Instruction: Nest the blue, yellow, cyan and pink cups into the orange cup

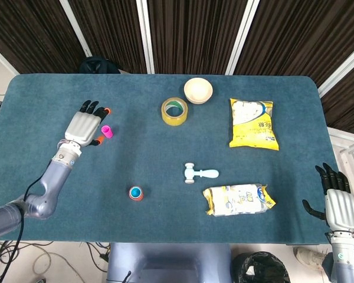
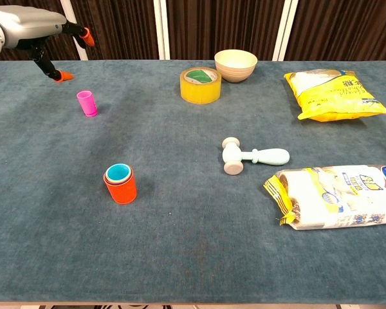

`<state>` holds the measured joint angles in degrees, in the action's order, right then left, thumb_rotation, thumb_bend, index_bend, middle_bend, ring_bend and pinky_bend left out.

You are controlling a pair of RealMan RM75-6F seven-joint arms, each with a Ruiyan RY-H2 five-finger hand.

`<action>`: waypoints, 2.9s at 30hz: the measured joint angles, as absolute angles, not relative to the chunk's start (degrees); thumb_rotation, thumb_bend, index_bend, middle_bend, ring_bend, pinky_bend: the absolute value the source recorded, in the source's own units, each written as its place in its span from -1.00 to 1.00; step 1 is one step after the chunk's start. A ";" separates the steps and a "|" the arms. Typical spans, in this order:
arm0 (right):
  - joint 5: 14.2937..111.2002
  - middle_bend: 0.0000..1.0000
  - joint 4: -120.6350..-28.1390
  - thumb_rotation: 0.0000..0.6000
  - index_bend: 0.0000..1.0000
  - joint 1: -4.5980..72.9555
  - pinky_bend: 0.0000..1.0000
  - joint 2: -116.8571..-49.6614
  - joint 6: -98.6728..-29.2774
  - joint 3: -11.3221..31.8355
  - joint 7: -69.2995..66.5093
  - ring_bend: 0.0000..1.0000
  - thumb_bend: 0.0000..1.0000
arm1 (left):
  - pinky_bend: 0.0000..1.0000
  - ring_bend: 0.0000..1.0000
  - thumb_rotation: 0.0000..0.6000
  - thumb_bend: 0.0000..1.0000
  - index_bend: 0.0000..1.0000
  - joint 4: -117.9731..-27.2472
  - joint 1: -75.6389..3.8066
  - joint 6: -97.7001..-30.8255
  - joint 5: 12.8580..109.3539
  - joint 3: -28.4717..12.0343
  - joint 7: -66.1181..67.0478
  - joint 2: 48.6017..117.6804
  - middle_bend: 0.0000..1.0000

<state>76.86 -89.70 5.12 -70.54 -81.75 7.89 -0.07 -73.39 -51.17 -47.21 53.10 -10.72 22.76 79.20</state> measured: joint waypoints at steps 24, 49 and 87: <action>74.41 -0.91 -86.00 1.00 -0.79 6.06 -0.99 -72.73 -79.21 8.08 1.52 -0.81 -0.35 | -0.99 -1.00 1.00 -0.47 -0.45 -51.80 -53.76 -37.23 53.24 -9.65 17.09 90.70 -0.65; 73.88 -0.91 -84.57 1.00 -0.79 6.32 -0.99 -73.63 -78.72 8.15 1.91 -0.81 -0.35 | -0.99 -1.00 1.00 -0.41 -0.24 -38.72 -54.45 -34.34 61.20 -8.91 9.64 98.61 -0.63; 73.08 -0.91 -85.19 1.00 -0.79 6.23 -0.99 -73.20 -78.06 8.35 1.05 -0.81 -0.35 | -0.99 -1.00 1.00 -0.27 -0.07 -42.89 -53.56 -35.97 63.93 -10.79 8.46 97.08 -0.54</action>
